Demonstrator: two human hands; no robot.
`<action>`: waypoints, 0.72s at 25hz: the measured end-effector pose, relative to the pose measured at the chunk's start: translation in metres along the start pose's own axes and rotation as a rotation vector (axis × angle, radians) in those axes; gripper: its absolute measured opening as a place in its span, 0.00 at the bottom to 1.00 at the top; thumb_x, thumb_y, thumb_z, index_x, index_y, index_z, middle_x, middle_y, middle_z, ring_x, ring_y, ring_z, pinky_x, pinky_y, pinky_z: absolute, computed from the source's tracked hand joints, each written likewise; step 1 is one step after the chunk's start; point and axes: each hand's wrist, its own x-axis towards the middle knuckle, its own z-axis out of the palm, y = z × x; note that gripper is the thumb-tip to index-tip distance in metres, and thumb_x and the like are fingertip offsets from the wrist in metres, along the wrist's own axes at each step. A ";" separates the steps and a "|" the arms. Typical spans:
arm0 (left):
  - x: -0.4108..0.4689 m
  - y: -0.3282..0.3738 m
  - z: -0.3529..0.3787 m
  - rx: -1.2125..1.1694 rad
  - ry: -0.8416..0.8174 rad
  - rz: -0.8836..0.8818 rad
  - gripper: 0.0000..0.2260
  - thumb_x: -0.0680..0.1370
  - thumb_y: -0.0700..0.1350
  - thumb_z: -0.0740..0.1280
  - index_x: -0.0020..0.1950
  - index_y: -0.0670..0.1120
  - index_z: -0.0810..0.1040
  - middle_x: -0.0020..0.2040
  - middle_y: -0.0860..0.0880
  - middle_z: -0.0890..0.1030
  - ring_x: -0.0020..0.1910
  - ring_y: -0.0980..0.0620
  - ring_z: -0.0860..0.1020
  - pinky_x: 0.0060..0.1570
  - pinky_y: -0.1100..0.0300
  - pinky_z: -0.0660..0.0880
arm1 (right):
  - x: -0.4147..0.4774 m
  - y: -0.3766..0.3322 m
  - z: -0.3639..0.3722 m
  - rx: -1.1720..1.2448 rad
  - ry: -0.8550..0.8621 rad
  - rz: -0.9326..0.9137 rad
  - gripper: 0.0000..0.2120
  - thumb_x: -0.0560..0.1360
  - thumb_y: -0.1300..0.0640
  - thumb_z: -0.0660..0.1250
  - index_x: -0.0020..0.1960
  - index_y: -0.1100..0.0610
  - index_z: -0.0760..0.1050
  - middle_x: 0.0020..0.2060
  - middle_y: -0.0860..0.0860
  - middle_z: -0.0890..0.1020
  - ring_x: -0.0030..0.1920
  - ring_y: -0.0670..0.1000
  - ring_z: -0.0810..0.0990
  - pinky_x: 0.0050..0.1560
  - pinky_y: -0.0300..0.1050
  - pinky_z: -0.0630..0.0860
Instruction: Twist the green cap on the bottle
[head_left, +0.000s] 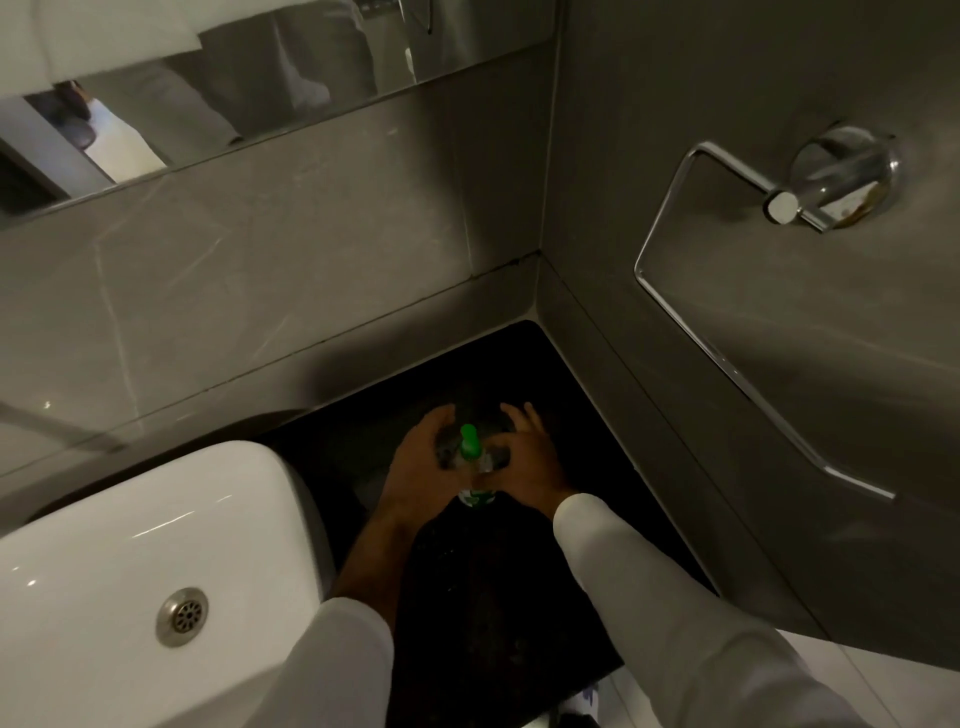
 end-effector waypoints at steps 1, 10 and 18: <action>-0.001 0.002 0.002 0.048 0.048 -0.032 0.22 0.70 0.49 0.80 0.61 0.47 0.79 0.53 0.53 0.82 0.50 0.58 0.81 0.47 0.62 0.79 | 0.000 -0.002 0.000 0.005 -0.003 0.009 0.17 0.65 0.46 0.82 0.49 0.53 0.87 0.83 0.46 0.57 0.85 0.57 0.46 0.82 0.64 0.56; 0.005 0.007 -0.014 0.142 -0.094 0.075 0.14 0.69 0.55 0.78 0.53 0.59 0.82 0.42 0.71 0.82 0.45 0.80 0.75 0.48 0.82 0.68 | 0.001 -0.002 -0.001 0.044 -0.004 0.023 0.18 0.66 0.48 0.82 0.54 0.53 0.87 0.83 0.46 0.57 0.85 0.57 0.47 0.82 0.62 0.57; 0.010 -0.005 -0.007 0.270 0.014 0.122 0.18 0.68 0.67 0.69 0.44 0.55 0.85 0.41 0.60 0.80 0.53 0.53 0.76 0.51 0.46 0.77 | -0.001 -0.005 -0.001 0.026 -0.035 -0.016 0.18 0.67 0.50 0.82 0.56 0.53 0.86 0.83 0.46 0.58 0.85 0.57 0.47 0.82 0.63 0.57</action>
